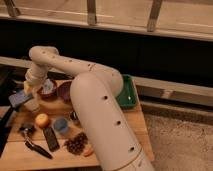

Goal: Place sponge in paper cup

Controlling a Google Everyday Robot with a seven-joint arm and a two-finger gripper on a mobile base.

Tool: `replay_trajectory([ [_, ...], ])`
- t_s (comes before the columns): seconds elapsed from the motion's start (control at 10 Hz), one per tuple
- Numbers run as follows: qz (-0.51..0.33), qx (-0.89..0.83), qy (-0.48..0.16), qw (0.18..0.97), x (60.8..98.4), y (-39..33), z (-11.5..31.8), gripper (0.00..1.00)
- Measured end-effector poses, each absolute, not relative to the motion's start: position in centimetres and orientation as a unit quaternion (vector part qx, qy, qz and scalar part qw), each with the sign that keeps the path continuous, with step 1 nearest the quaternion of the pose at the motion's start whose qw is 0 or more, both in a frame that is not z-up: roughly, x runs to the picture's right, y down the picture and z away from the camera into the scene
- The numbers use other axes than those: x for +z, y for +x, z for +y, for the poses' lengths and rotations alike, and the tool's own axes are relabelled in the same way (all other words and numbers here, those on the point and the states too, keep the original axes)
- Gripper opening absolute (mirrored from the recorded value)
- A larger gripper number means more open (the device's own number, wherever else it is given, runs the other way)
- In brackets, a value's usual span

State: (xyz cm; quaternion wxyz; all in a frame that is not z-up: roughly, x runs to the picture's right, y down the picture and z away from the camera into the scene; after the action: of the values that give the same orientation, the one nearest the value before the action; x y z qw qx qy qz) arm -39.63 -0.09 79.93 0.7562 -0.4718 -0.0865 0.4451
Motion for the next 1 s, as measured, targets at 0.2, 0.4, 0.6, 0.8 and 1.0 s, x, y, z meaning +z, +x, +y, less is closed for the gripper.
replay_trajectory([
  [0.2, -0.074, 0.455, -0.462, 0.758, 80.5, -38.8, -0.6, 0.0],
  [0.4, -0.06, 0.466, -0.452, 0.758, 81.3, -37.5, -1.6, 0.0],
  [0.6, -0.056, 0.468, -0.459, 0.754, 81.8, -37.5, -1.8, 0.05],
  [0.8, -0.06, 0.462, -0.47, 0.75, 82.2, -38.3, -1.7, 0.27],
  [1.0, -0.067, 0.456, -0.475, 0.749, 82.2, -38.8, -1.8, 0.47],
])
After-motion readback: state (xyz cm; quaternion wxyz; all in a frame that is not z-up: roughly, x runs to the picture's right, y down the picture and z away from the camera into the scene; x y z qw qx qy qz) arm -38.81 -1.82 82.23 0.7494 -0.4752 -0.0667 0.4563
